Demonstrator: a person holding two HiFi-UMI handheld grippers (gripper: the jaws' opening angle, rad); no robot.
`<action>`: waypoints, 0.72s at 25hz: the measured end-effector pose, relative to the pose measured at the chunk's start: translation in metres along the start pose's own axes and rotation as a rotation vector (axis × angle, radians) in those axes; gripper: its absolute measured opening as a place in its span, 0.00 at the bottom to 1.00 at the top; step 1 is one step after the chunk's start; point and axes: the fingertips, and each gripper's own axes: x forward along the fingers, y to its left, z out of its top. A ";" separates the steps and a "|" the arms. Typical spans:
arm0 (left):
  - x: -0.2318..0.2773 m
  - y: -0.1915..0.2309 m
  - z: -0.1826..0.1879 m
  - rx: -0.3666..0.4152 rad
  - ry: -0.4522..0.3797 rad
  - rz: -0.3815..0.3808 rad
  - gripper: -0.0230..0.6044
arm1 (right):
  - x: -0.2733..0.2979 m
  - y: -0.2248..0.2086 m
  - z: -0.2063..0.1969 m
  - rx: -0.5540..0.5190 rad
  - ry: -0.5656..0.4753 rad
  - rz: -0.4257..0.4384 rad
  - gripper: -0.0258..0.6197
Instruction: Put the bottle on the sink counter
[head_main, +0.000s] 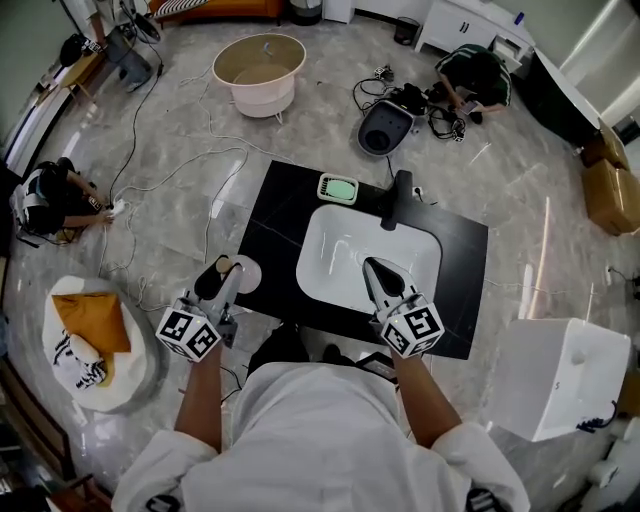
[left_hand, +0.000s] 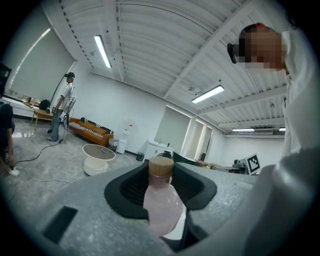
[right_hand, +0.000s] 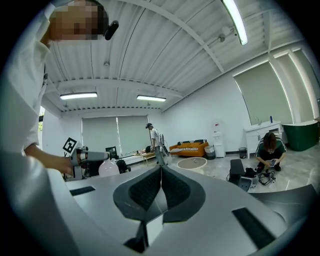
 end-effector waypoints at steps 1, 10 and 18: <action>0.005 0.006 0.003 0.002 -0.001 -0.009 0.28 | 0.004 -0.001 0.001 0.000 -0.002 -0.012 0.06; 0.047 0.046 0.019 0.032 0.019 -0.097 0.28 | 0.048 0.000 0.015 -0.012 -0.014 -0.083 0.06; 0.092 0.072 0.026 0.049 0.056 -0.194 0.28 | 0.082 -0.003 0.020 -0.008 -0.014 -0.147 0.06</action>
